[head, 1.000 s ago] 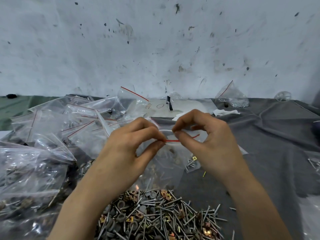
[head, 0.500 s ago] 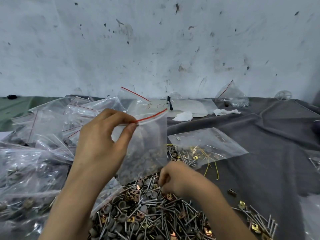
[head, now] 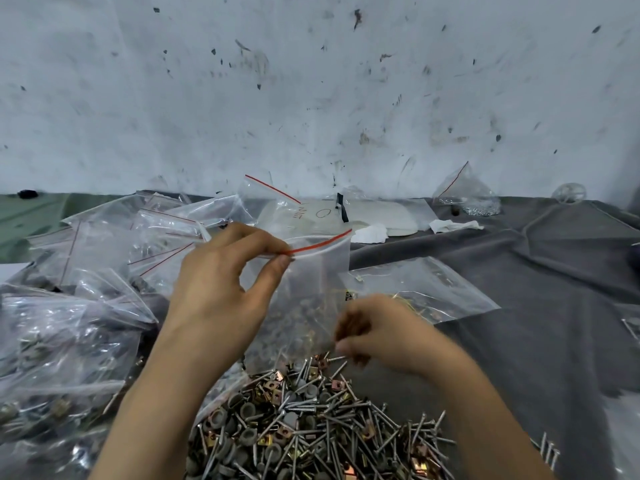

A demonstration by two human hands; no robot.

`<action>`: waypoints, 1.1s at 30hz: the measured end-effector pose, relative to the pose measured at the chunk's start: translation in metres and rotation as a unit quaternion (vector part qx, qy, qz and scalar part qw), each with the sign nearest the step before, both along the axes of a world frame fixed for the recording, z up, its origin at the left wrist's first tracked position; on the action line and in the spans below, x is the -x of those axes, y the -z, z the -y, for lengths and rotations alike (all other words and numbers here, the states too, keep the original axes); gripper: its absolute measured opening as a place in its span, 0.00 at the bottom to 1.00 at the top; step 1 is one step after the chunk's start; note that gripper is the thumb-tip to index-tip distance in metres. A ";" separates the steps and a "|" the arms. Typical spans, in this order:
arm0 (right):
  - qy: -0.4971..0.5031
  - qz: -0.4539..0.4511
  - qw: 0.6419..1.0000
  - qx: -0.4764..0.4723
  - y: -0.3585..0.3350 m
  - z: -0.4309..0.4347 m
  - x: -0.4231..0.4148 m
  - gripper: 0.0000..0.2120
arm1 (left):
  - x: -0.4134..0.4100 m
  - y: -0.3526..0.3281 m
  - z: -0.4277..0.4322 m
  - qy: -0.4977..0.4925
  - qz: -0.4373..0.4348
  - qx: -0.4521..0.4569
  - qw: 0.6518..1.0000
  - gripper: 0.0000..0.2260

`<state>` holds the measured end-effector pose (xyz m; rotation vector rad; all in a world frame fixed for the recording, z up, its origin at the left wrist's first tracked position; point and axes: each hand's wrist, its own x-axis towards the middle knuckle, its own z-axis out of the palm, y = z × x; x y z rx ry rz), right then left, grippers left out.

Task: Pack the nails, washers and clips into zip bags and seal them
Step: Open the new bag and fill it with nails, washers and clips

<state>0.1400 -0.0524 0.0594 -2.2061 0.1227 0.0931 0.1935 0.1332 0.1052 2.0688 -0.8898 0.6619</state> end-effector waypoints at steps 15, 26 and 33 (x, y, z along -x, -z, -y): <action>0.119 0.332 0.934 0.049 -0.057 0.005 0.039 0.10 | 0.018 0.004 0.019 0.141 0.014 -0.048 0.989 0.05; 0.063 0.002 0.976 0.211 -0.003 0.003 0.002 0.06 | -0.007 0.004 0.000 -0.024 0.001 -0.005 1.000 0.09; 0.006 -0.098 0.949 0.298 0.060 -0.025 -0.033 0.09 | -0.006 0.004 0.001 0.000 -0.007 0.000 1.000 0.08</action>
